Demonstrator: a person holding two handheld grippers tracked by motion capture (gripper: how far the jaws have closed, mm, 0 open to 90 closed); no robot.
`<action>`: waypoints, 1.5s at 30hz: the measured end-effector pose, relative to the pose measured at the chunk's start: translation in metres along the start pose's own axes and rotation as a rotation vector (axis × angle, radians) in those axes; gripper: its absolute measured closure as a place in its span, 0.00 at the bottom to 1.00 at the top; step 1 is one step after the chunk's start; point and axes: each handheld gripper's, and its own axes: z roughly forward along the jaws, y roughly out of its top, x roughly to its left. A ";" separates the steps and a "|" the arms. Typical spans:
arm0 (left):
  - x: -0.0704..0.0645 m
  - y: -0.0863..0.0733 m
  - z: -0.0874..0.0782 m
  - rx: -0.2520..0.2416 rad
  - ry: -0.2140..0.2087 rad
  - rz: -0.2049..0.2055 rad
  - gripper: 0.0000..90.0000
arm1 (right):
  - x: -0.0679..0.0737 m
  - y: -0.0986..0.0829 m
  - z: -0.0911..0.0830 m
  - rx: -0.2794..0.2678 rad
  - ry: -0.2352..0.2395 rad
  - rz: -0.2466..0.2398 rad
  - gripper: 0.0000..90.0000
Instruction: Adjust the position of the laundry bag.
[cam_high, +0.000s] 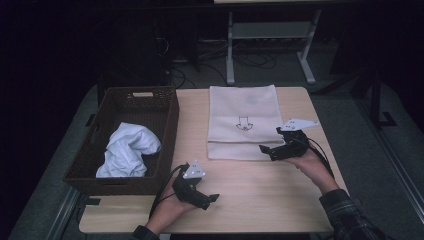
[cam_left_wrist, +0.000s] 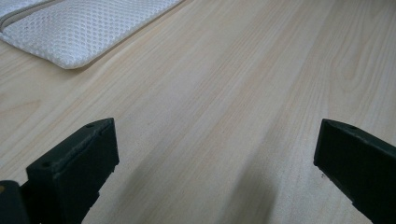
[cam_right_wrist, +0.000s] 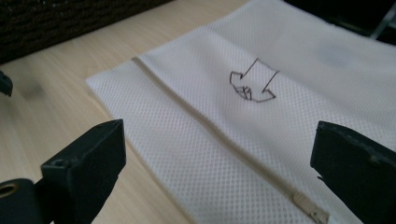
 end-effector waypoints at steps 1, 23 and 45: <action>0.000 0.000 0.000 0.000 0.000 0.000 0.00 | 0.000 0.000 0.000 0.000 0.000 0.000 0.04; 0.000 -0.001 -0.003 -0.016 -0.004 -0.018 0.00 | -0.017 0.019 0.032 0.027 -0.015 0.023 0.05; -0.001 -0.001 -0.004 -0.019 -0.006 -0.016 0.00 | -0.025 0.044 0.058 0.037 -0.016 0.015 0.07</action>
